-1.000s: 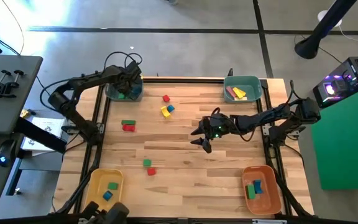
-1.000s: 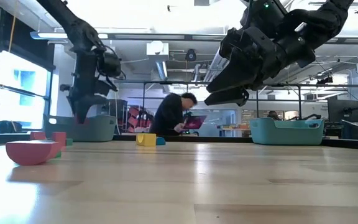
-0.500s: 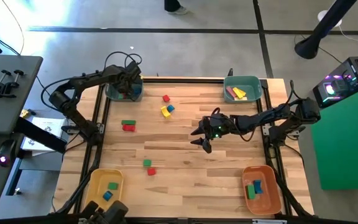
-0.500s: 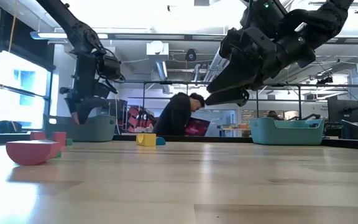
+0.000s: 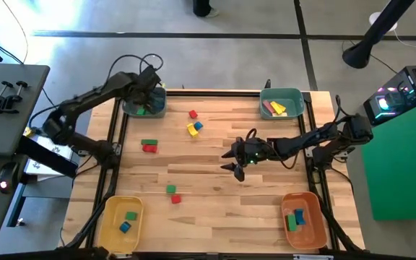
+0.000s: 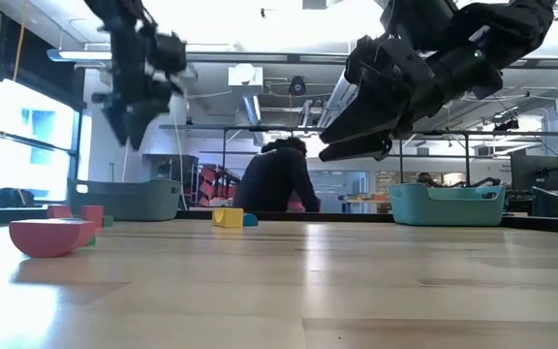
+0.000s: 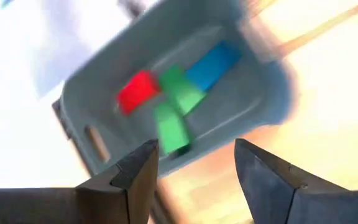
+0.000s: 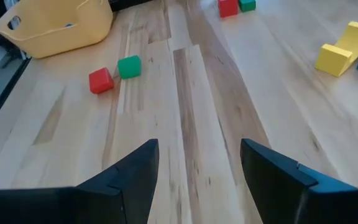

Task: Sort blocks by size
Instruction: Put the red half-circle block into the blue bin

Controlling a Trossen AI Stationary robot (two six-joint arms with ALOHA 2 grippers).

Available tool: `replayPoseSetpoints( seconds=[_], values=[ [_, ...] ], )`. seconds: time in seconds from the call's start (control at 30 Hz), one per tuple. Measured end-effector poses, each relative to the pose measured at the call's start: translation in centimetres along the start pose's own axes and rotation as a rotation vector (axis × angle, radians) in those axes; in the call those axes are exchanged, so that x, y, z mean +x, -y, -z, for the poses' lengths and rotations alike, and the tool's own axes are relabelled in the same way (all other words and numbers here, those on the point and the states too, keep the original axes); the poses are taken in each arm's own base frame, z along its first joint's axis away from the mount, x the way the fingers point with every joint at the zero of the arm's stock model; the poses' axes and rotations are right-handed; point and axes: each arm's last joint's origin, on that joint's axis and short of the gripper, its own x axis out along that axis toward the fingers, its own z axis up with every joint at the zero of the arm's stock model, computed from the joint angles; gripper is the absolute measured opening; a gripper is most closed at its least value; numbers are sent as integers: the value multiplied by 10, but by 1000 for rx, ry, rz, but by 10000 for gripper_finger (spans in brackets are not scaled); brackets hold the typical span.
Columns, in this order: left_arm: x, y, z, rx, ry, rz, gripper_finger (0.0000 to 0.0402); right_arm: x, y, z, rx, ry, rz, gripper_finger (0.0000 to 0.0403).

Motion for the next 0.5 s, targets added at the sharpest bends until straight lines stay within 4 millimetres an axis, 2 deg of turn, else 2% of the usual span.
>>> replayPoseSetpoints(
  seconds=[0.23,0.37,0.5],
  values=[
    [-50,49,21,95,366,180,197,0,-1,0,-3,11,10,222],
    [-62,85,34,188,564,314,197,0,0,-1,5,20,40,222],
    [-65,119,47,289,723,422,197,0,0,-1,2,26,40,222]
  ],
)
